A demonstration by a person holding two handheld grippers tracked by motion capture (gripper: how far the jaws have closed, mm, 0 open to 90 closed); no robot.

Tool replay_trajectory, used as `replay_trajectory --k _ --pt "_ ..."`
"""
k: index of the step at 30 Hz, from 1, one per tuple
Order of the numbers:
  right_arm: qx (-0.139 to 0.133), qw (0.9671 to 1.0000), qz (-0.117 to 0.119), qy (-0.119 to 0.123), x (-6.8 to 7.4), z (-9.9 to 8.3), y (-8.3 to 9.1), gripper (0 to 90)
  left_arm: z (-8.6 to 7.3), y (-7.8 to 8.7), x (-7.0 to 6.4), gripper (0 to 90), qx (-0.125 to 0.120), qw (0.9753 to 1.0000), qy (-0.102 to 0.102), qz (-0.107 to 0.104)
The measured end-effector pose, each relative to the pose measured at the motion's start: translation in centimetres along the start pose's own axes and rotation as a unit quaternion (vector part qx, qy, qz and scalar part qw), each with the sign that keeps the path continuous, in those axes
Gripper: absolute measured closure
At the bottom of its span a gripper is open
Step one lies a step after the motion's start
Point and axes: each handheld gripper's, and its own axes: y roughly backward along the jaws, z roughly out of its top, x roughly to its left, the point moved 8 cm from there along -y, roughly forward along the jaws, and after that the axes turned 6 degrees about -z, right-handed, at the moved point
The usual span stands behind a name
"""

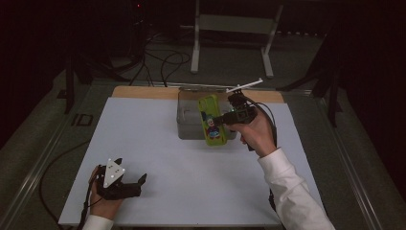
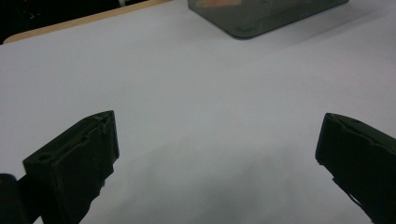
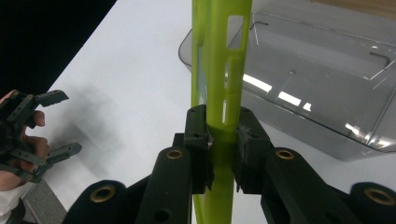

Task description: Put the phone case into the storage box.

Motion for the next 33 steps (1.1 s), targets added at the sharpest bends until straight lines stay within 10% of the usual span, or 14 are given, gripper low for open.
replay_trajectory --k 33 --pt "0.002 0.9994 -0.017 -0.029 -2.2 3.0 0.8 77.8 0.1 0.0 0.0 0.0 -0.003 1.0 -0.001 -0.001"
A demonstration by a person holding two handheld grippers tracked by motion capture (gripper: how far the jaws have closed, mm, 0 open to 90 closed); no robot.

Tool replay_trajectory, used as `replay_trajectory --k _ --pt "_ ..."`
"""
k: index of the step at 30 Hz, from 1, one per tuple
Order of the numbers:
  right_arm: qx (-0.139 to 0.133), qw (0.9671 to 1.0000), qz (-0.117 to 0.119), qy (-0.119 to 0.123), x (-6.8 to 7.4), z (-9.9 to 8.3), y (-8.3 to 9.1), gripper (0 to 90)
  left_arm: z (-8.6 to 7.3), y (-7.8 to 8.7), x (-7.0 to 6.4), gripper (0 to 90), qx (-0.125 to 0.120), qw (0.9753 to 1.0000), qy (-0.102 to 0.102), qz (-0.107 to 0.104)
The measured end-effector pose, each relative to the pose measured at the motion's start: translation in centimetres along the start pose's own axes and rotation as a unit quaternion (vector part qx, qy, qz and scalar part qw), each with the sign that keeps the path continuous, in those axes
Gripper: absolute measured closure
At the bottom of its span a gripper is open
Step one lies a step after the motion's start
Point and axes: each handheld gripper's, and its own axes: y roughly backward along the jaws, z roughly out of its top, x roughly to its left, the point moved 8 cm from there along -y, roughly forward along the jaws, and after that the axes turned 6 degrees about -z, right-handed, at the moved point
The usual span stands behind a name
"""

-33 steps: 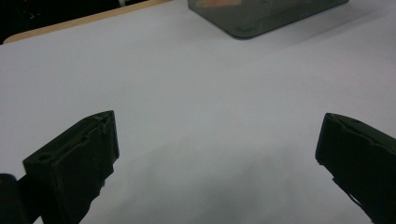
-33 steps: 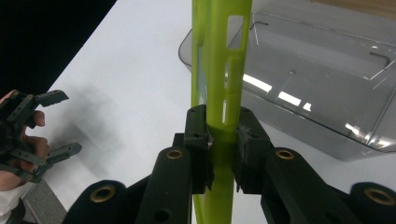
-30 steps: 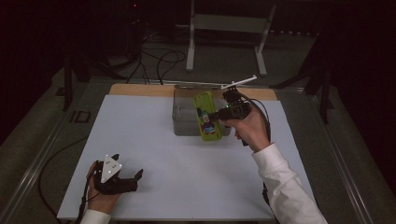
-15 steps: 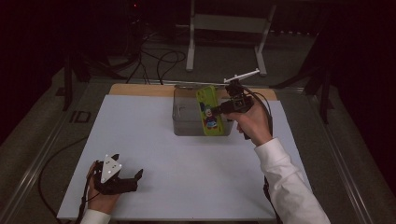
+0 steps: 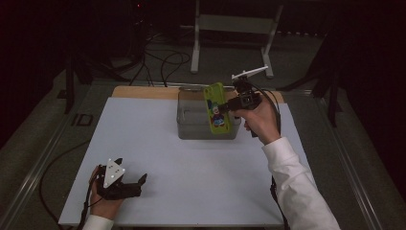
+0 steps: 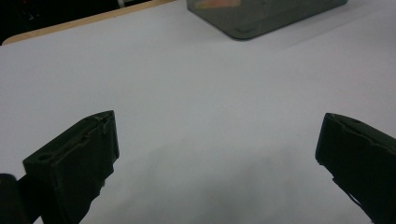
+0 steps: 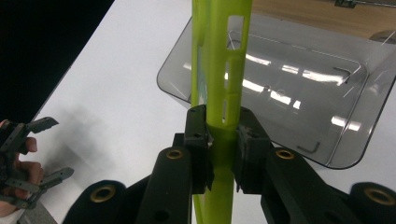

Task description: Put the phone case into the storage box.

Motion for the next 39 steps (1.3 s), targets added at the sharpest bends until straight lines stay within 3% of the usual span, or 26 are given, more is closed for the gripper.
replay_trajectory --k 39 --pt "0.004 0.9983 -0.022 -0.053 -3.1 2.4 -1.1 77.9 0.0 0.0 0.0 0.0 0.0 1.0 0.0 0.0"
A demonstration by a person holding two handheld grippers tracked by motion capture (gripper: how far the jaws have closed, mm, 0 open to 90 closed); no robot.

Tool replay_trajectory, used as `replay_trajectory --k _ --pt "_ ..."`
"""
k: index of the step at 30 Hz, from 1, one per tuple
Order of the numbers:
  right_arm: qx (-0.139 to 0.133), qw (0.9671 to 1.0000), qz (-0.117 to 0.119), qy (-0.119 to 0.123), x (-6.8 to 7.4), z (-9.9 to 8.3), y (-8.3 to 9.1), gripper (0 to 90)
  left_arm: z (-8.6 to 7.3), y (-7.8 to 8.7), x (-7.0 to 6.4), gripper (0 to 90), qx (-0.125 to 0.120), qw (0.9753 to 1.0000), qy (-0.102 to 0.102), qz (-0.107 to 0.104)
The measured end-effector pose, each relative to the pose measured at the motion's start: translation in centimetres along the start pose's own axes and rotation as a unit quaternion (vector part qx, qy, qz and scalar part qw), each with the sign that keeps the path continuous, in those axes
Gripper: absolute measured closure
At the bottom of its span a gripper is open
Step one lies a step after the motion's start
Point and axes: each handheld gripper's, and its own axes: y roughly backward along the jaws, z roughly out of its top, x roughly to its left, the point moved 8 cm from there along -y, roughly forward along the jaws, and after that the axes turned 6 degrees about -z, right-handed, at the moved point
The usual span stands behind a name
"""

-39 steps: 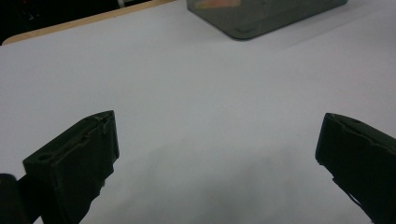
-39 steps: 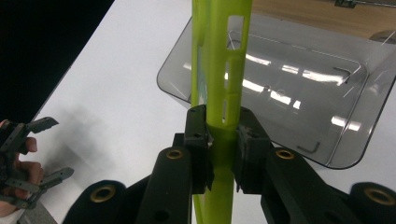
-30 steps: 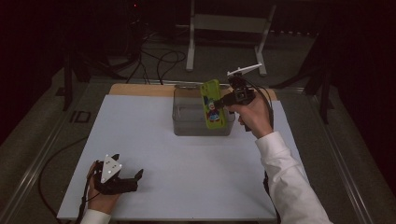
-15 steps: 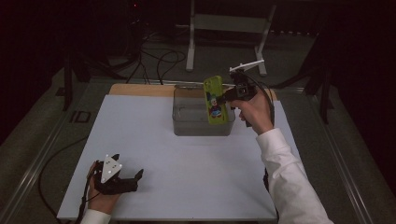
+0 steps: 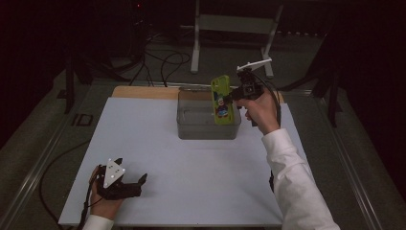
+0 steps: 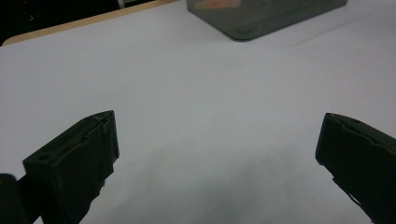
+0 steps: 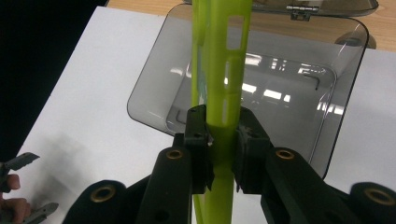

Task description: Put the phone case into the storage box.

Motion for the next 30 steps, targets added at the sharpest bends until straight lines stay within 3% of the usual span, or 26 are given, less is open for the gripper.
replay_trajectory --k 4,30 --pt "0.001 0.9999 0.009 -0.007 0.0 0.1 -0.1 77.8 0.0 0.0 0.0 0.0 0.0 1.0 0.0 0.0" --pt "0.002 0.999 -0.026 -0.036 -1.8 1.7 -1.1 77.9 0.1 0.1 0.0 0.0 -0.003 1.0 0.001 0.0"
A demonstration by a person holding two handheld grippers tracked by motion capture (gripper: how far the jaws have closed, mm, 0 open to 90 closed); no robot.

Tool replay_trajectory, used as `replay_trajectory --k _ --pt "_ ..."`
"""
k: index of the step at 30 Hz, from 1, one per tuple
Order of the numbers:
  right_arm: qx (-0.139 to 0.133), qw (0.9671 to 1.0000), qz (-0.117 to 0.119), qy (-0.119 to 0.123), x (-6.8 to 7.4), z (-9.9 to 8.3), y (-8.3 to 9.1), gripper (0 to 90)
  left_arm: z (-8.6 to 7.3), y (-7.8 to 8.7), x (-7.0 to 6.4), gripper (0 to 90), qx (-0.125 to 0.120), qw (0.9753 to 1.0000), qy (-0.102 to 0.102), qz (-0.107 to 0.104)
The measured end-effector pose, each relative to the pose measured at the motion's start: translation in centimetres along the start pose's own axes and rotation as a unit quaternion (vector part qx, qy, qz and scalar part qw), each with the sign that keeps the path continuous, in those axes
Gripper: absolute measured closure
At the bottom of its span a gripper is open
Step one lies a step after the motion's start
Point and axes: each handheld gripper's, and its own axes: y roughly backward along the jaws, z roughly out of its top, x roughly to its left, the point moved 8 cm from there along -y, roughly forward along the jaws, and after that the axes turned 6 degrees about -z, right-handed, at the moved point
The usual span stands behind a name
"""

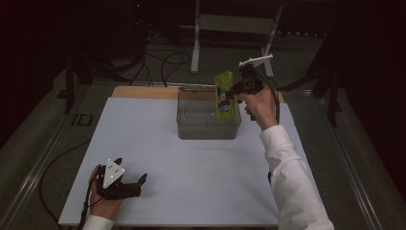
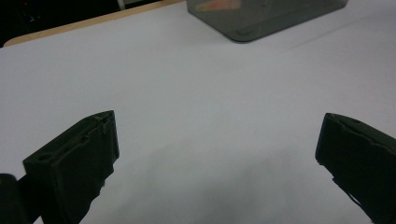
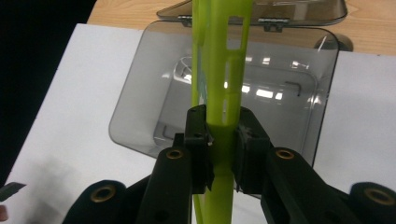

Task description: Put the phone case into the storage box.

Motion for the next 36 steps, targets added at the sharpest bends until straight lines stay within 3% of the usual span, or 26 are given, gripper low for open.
replay_trajectory --k 36 --pt "-0.001 0.9986 -0.025 -0.046 -2.5 1.0 -1.9 77.9 0.1 0.1 0.1 0.0 -0.004 1.0 -0.001 0.001"
